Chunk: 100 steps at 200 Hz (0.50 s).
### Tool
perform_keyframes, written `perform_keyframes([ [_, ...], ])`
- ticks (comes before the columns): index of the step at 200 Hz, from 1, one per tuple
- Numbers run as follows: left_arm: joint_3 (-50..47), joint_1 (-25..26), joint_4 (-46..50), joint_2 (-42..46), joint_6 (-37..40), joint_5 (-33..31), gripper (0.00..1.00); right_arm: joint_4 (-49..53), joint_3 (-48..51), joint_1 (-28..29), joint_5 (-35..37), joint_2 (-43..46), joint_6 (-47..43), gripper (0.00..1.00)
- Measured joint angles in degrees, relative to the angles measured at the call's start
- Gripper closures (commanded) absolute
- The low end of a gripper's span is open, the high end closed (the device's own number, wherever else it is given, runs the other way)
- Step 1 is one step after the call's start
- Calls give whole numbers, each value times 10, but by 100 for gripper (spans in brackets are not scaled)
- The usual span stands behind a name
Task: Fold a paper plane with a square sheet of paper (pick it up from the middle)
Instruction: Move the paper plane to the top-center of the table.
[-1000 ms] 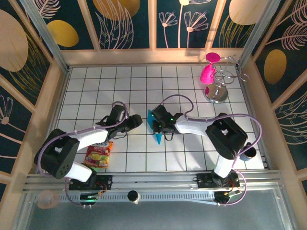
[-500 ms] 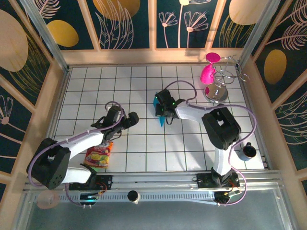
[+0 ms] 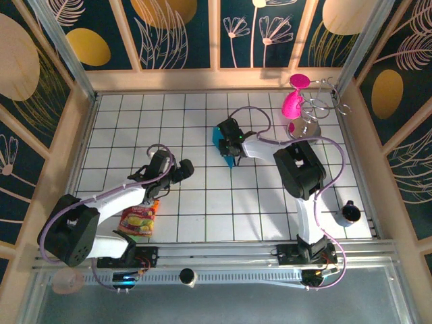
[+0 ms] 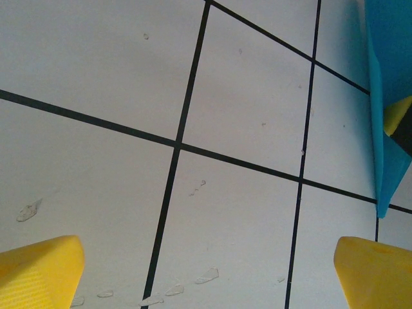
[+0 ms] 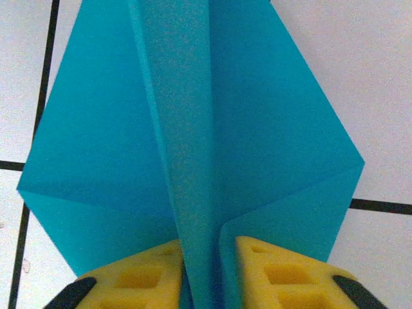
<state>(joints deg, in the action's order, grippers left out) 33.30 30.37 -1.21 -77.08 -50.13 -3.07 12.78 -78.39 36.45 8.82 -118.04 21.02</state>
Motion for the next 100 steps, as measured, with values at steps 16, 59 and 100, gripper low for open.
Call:
perform_keyframes([
  [16,0,0,0,-5,0,0,1,2,0,2,13,0,4,67],
  [59,0,0,0,-27,0,9,1,-7,13,14,50,-2,25,65],
  [100,0,0,0,-37,2,13,1,-39,33,15,62,-3,53,61],
])
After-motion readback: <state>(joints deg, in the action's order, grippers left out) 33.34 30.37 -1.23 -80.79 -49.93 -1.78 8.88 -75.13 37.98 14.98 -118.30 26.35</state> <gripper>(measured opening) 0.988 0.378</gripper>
